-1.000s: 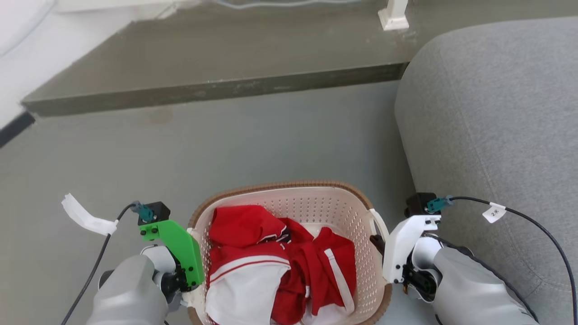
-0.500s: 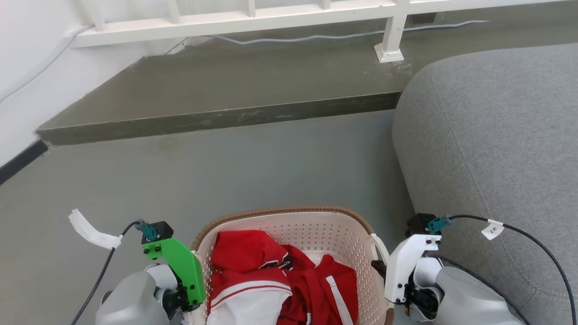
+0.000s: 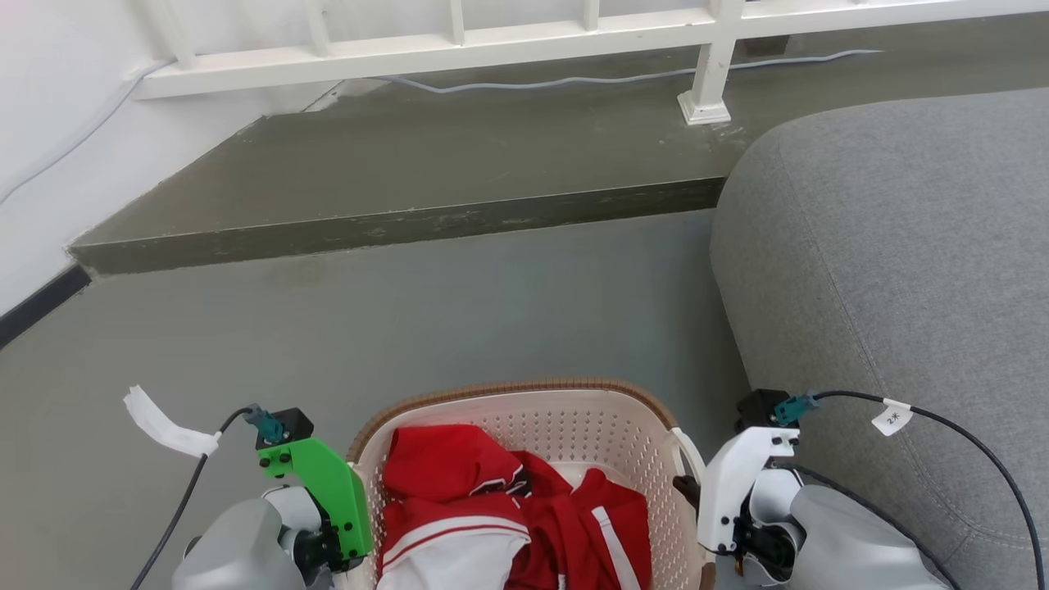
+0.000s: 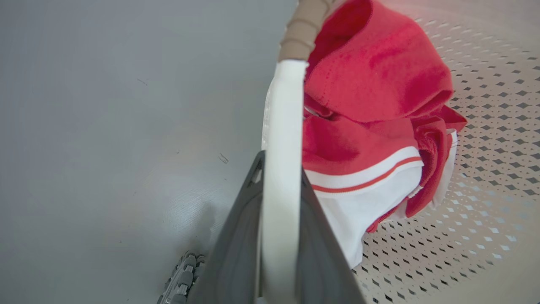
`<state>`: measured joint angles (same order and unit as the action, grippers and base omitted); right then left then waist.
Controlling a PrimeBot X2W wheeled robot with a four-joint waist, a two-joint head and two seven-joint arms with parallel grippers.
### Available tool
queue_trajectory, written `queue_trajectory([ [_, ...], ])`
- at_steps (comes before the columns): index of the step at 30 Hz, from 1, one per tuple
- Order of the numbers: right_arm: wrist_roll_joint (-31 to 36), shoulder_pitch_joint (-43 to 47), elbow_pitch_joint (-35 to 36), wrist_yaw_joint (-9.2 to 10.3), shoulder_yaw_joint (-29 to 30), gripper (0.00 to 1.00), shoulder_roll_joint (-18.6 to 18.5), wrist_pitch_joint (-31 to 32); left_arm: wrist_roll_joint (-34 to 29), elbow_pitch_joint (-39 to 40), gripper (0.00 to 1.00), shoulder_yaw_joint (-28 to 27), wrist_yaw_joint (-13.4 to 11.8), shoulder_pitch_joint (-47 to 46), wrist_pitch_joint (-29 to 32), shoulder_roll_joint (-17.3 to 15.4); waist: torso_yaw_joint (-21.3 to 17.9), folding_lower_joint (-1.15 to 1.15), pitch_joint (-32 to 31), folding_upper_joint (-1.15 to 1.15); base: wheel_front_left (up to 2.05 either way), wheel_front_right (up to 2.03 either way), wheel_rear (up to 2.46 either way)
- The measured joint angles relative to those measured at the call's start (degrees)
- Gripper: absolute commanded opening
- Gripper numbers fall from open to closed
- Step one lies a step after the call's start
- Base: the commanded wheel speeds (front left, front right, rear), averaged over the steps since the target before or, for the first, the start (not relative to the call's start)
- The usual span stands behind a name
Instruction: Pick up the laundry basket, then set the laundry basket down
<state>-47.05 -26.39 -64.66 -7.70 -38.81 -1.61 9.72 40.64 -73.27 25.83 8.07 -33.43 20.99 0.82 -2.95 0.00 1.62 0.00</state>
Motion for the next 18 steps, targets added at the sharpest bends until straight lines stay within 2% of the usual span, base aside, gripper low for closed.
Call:
queue_trajectory([
  [18,-1.51,-0.01,0.00,0.00,-0.56,0.00,-0.20,0.00,0.52,0.19,0.00,0.40,0.00,0.19,0.18,-0.18,0.08,0.00,0.23,0.00,0.00,0.00,0.00],
])
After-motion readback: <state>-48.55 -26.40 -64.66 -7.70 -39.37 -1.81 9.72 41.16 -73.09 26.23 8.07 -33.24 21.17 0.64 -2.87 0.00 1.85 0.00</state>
